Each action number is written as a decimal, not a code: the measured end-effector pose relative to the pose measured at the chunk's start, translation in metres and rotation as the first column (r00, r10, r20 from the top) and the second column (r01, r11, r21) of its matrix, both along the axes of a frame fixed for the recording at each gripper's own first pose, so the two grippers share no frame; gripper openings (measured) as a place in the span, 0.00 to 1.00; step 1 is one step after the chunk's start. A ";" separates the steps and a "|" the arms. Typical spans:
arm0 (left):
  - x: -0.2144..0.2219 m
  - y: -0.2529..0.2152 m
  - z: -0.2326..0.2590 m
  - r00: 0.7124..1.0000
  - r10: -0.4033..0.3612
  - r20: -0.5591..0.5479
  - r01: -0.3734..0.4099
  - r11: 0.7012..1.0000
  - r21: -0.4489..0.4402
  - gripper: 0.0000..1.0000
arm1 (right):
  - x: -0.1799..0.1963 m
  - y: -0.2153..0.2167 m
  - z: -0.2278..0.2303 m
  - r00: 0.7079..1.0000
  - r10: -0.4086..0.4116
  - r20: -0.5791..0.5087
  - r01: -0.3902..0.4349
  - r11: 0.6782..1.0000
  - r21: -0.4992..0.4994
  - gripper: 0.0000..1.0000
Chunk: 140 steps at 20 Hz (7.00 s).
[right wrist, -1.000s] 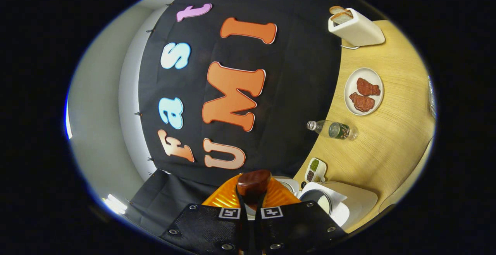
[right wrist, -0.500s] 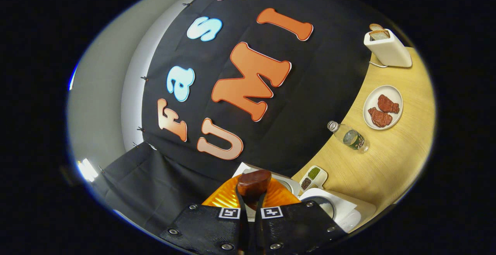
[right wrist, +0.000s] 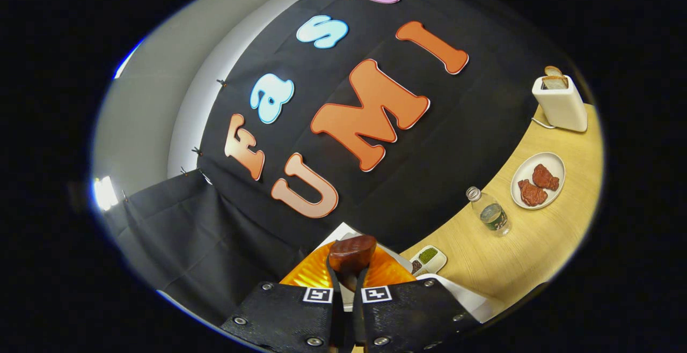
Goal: Close the left gripper, press the button to open the rice cooker; take a wooden spoon from the chopstick holder with the right hand, scoop a spoonful of rice and pour it into the rice cooker, then put the wooden spoon back into the chopstick holder.
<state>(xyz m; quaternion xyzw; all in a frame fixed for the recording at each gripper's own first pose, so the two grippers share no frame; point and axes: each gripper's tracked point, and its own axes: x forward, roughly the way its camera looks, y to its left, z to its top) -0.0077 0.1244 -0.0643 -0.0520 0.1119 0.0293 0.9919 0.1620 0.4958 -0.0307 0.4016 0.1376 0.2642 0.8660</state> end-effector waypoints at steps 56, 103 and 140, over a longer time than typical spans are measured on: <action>0.017 -0.003 0.003 0.999 -0.040 0.013 0.041 0.999 -0.004 0.96 | -0.021 -0.045 -0.011 0.840 0.266 0.473 0.056 0.825 -0.563 0.05; 0.069 -0.078 0.025 0.997 -0.057 0.045 0.055 0.998 0.041 0.96 | 0.003 -0.406 -0.264 0.937 -0.345 -0.059 0.265 0.808 -0.526 0.37; 0.394 -0.140 0.011 0.992 -0.101 -0.079 0.108 0.990 0.086 0.99 | -0.045 -0.474 -0.187 0.889 -0.452 0.077 0.380 0.633 -0.674 0.95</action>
